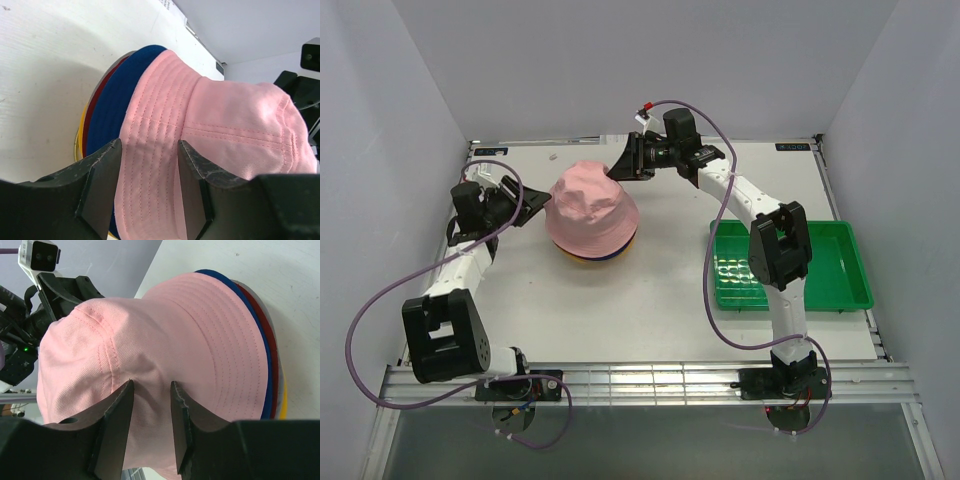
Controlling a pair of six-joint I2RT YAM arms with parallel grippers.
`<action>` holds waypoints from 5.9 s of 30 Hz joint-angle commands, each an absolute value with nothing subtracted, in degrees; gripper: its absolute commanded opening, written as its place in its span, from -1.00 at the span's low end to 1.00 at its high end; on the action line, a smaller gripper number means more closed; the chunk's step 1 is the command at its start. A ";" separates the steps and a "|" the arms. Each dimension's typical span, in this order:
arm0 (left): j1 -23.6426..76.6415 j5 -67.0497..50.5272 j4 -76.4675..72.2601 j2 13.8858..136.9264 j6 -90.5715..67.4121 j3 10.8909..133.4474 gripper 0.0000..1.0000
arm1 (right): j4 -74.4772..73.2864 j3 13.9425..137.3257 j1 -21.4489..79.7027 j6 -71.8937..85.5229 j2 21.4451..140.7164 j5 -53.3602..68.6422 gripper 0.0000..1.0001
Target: Stack the hats
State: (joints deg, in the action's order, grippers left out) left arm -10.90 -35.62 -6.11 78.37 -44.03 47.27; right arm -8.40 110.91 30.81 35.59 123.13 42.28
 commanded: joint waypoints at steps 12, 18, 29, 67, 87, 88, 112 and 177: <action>-12.04 -38.67 -10.63 81.21 -43.33 45.97 0.19 | -6.33 113.91 30.85 35.42 122.96 44.03 -0.16; -12.13 -39.72 -11.51 82.09 -43.50 45.88 0.22 | -6.24 113.56 30.85 35.33 122.96 43.95 -0.16; -12.13 -43.59 -18.98 82.27 -48.51 42.54 0.19 | -6.24 113.29 30.76 35.16 122.87 43.86 -0.16; -14.59 -47.72 -28.56 78.93 -57.13 34.54 -0.98 | -5.27 103.98 28.57 35.51 116.55 39.73 -0.16; -15.03 -48.16 -27.69 77.96 -56.08 31.99 -1.00 | 11.84 68.83 23.99 48.42 100.99 41.13 0.10; -15.03 -48.08 -27.60 77.96 -56.07 31.91 -1.00 | 13.08 68.30 24.17 49.30 100.99 41.22 0.11; -15.03 -48.08 -26.98 78.05 -55.99 31.91 -1.00 | 23.64 68.38 27.16 60.38 106.61 40.17 0.22; -15.03 -41.66 -10.73 80.16 -47.11 35.23 -0.93 | 12.92 70.22 28.39 53.70 111.89 33.84 -0.78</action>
